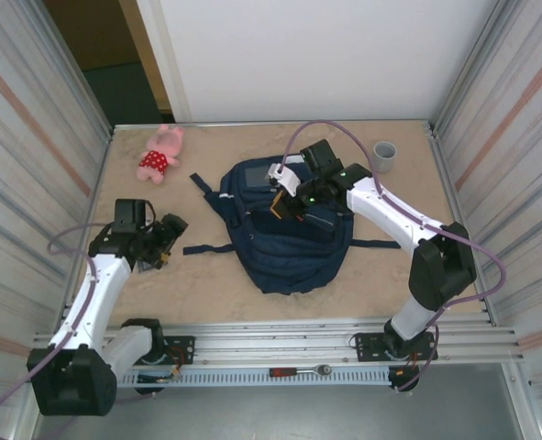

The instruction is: Pack the student bag

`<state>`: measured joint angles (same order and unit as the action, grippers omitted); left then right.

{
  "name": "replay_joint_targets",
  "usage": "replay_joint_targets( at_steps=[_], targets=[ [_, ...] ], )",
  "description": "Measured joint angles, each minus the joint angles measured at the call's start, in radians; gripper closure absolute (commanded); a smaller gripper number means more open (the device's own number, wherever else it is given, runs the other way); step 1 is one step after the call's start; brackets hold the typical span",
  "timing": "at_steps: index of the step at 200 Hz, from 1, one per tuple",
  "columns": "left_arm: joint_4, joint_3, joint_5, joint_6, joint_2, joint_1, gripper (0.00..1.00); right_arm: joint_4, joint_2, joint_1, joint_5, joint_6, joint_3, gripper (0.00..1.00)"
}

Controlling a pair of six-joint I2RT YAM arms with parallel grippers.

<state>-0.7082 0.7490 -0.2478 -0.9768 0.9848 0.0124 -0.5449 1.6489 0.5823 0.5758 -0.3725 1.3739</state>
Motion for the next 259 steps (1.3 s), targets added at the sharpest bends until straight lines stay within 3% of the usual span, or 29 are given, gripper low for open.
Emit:
replay_joint_targets(
  at_steps=[47,110,259],
  targets=[
    [-0.196,0.078,0.095,-0.214,0.105,-0.057,0.13,0.068,0.000,0.058,-0.042,0.071,-0.019,1.00],
    [-0.289,0.091,0.158,-0.412,0.206,-0.146,0.12,0.106,0.000,0.089,-0.066,0.105,-0.040,1.00],
    [-0.165,0.185,0.192,-0.429,0.585,-0.203,0.01,0.100,-0.020,0.120,-0.131,0.107,-0.065,1.00]
  ],
)
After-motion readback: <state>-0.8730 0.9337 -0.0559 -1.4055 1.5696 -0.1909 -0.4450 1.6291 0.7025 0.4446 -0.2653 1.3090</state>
